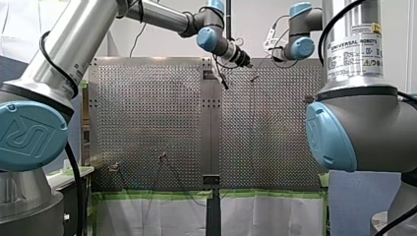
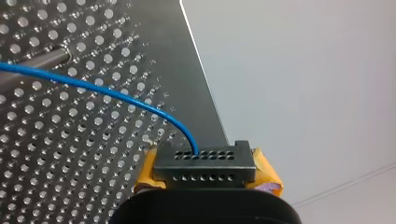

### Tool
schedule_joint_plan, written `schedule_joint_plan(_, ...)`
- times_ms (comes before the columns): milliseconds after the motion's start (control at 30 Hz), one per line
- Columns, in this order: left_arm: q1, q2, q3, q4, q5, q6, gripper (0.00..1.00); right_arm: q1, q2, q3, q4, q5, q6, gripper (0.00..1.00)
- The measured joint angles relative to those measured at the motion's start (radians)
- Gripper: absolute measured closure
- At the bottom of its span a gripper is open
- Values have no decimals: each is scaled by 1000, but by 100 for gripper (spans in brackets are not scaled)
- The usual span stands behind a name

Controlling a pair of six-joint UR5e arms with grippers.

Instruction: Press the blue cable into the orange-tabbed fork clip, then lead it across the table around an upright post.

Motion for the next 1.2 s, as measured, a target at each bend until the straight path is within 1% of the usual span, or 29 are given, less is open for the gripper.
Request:
schedule_joint_plan(133,-13,-35,0,2,-4,-43,2,3,-2,-1,0,-5,4,100)
schedule_joint_plan(233,-21,-50,0,15,-4,-74,2,6,-3,-1,0,-13,4,100)
schedule_joint_plan(400,-32,-57,0,53,-1,-120,2,14,-5,-1,0,-25,5,100)
schedule_joint_plan(500,-36,-57,0,67,-13,-148,2,20,-6,-1,0,-27,6,100)
schedule_joint_plan(733,-33,-59,0,76,-80,-223,2,27,-10,-1,1,-28,6,100)
schedule_joint_plan(900,-25,-59,0,64,-127,-270,2,29,-19,-1,2,-28,6,100)
schedule_joint_plan(1033,-22,-59,0,74,-168,-312,2,30,-24,-1,2,-28,7,100)
schedule_joint_plan(1133,-22,-60,0,91,-185,-346,2,30,-26,-1,1,-28,8,100)
schedule_joint_plan(1200,-22,-60,0,101,-188,-367,2,31,-26,-1,0,-30,9,100)
